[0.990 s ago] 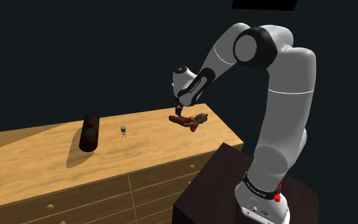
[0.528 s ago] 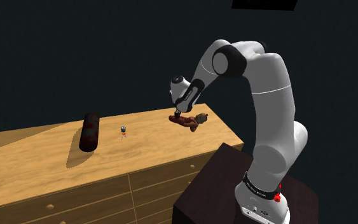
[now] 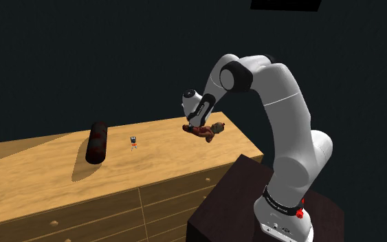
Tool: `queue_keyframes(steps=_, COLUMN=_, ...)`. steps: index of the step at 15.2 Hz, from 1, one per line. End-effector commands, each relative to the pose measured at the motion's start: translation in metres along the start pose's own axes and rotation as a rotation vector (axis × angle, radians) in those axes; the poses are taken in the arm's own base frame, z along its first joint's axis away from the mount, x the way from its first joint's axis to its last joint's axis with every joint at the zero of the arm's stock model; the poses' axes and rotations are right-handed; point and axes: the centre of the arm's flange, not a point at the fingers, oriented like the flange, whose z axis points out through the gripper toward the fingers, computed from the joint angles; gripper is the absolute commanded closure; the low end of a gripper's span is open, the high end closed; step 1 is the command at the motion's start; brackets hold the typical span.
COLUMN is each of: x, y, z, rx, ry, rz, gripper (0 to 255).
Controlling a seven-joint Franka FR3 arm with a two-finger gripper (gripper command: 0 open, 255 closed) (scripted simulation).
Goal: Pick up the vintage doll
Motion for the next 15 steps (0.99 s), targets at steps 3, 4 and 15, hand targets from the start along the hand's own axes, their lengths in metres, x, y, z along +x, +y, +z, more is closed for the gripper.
queue_keyframes(steps=3, x=0.0007, y=-0.0081, z=0.0172, rx=0.000, ry=0.000, rz=0.000, gripper=0)
queue_keyframes(steps=4, x=0.0007, y=-0.0081, z=0.0172, rx=0.000, ry=0.000, rz=0.000, gripper=0)
queue_keyframes(steps=15, x=0.0007, y=-0.0060, z=0.0124, rx=0.000, ry=0.000, rz=0.000, gripper=255)
